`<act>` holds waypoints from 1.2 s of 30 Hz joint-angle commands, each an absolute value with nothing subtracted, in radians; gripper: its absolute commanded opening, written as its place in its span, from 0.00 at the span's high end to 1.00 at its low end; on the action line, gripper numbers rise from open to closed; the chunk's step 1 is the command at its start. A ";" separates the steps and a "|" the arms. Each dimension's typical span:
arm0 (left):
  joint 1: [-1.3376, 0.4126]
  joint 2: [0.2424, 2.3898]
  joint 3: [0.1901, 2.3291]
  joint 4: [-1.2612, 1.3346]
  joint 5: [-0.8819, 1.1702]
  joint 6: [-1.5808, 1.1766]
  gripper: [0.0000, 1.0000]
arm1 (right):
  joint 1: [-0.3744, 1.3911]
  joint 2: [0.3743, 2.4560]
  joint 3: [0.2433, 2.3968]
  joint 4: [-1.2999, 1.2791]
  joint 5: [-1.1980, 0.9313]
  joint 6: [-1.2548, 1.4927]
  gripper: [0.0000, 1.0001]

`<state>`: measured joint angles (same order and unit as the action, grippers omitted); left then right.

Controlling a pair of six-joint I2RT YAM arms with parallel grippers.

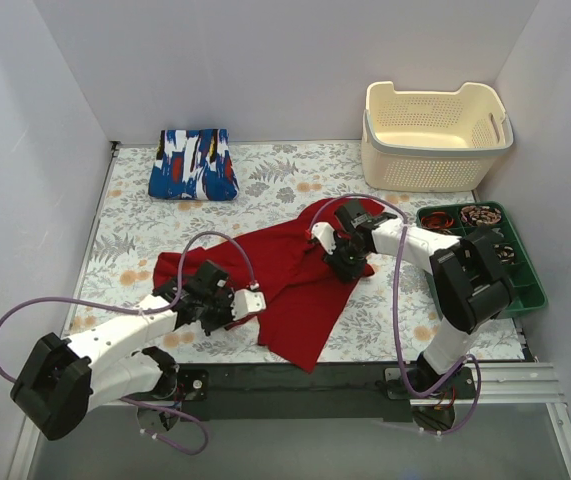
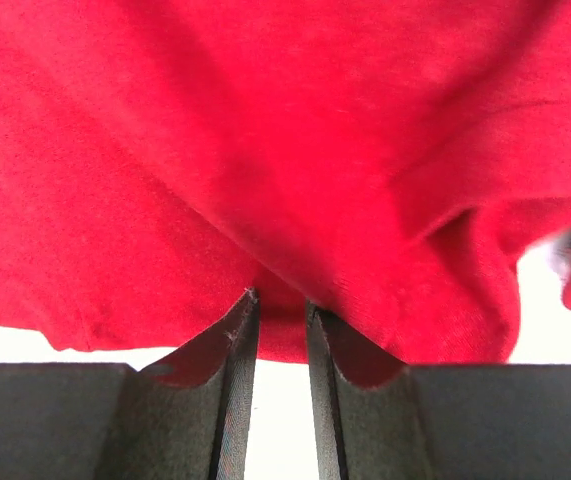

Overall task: Fold and stack the mixed laundry pile
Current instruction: Flatten out the T-shirt at the center of the board.

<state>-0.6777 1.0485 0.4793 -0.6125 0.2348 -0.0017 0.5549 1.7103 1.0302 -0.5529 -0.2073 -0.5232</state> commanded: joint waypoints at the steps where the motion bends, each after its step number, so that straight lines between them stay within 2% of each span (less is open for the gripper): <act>1: -0.568 1.057 0.510 -0.673 0.216 0.054 0.96 | 0.511 1.727 1.009 -0.521 -0.057 -0.609 0.68; 5: -0.391 1.094 0.704 -0.780 0.432 0.065 1.00 | 0.485 1.675 0.979 -0.538 -0.046 -0.661 0.68; 8: -0.310 1.107 0.865 -0.784 0.483 0.009 1.00 | 0.485 1.632 0.960 -0.563 -0.072 -0.669 0.67; 14: -0.077 1.287 1.059 -0.469 0.318 -0.034 1.00 | 0.486 1.549 0.982 -0.629 -0.169 -0.655 0.62; 16: 0.036 1.431 1.138 -0.410 0.285 -0.040 1.00 | 0.486 1.517 0.989 -0.661 -0.208 -0.652 0.61; 20: 0.136 1.687 1.429 -0.370 0.252 -0.135 1.00 | 0.511 1.462 0.980 -0.704 -0.285 -0.647 0.57; 21: 0.144 1.725 1.527 -0.365 0.230 -0.150 1.00 | 0.521 1.438 0.977 -0.712 -0.302 -0.647 0.56; 24: 0.181 1.856 1.656 -0.371 0.160 -0.213 1.00 | 0.580 1.402 0.962 -0.716 -0.371 -0.629 0.42; 26: 0.209 1.935 1.776 -0.426 0.146 -0.254 0.94 | 0.642 1.404 0.957 -0.718 -0.413 -0.621 0.35; 27: 0.216 1.957 1.808 -0.455 0.143 -0.280 0.82 | 0.666 1.413 0.951 -0.716 -0.417 -0.615 0.33; 29: 0.229 1.977 1.862 -0.561 0.187 -0.287 0.68 | 0.739 1.420 0.940 -0.710 -0.422 -0.620 0.30; 30: 0.239 1.965 1.855 -0.595 0.249 -0.282 0.49 | 0.764 1.431 0.933 -0.701 -0.420 -0.620 0.30; 33: 0.302 1.870 1.758 -0.731 0.501 -0.186 0.47 | 0.837 1.457 0.913 -0.698 -0.422 -0.627 0.30; 36: 0.351 1.766 1.648 -0.886 0.636 -0.017 0.47 | 0.890 1.474 0.902 -0.698 -0.448 -0.627 0.30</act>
<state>0.2905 1.9495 1.7519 -0.6216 0.3843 -0.1844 0.8371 1.4506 0.9199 -0.6849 -0.3962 -0.6254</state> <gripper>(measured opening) 0.533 0.700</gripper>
